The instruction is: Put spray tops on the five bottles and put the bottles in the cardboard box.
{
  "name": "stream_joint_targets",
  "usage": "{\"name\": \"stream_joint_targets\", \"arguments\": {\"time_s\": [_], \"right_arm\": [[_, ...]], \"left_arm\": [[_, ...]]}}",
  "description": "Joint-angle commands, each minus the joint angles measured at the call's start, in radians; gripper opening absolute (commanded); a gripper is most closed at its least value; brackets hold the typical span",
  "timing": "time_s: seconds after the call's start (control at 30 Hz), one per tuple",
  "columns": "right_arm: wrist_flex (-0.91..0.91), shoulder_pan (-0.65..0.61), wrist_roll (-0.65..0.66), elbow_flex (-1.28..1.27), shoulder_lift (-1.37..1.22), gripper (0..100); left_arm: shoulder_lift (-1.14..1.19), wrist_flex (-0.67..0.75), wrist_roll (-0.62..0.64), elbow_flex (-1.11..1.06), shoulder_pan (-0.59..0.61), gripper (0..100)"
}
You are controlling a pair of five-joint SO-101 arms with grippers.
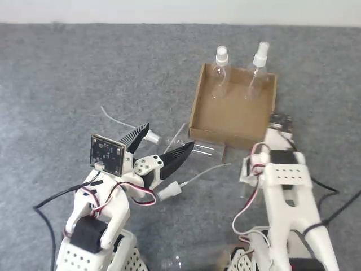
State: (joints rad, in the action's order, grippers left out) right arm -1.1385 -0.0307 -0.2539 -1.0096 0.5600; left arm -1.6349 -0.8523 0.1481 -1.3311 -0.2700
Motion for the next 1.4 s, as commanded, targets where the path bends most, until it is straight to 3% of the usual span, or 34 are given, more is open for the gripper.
{"name": "stream_joint_targets", "arguments": {"time_s": [0.0,0.3,0.47,0.73,0.9,1.1,1.37], "right_arm": [[-0.007,0.179,0.107,0.008,0.035,3.9],[-0.015,0.561,0.445,0.109,0.024,3.9],[-0.001,0.704,0.595,0.189,0.021,3.9],[0.091,0.753,0.749,0.189,-0.068,3.9],[0.163,0.756,1.007,0.19,-0.154,3.9],[0.236,0.823,1.12,0.192,-0.166,3.9],[0.315,0.86,1.148,0.19,-0.211,3.9]], "left_arm": [[-0.017,0.029,-0.003,0.004,-0.002,36],[-0.017,0.029,-0.003,0.004,-0.002,36],[-0.011,0.028,0.005,0.016,0.048,36],[0.074,-0.112,-0.037,0.211,0.164,36],[0.408,-0.267,-0.169,0.452,0.235,34],[0.764,-0.511,-0.301,0.697,0.325,22],[0.973,-0.394,-0.269,0.693,0.353,21]]}}
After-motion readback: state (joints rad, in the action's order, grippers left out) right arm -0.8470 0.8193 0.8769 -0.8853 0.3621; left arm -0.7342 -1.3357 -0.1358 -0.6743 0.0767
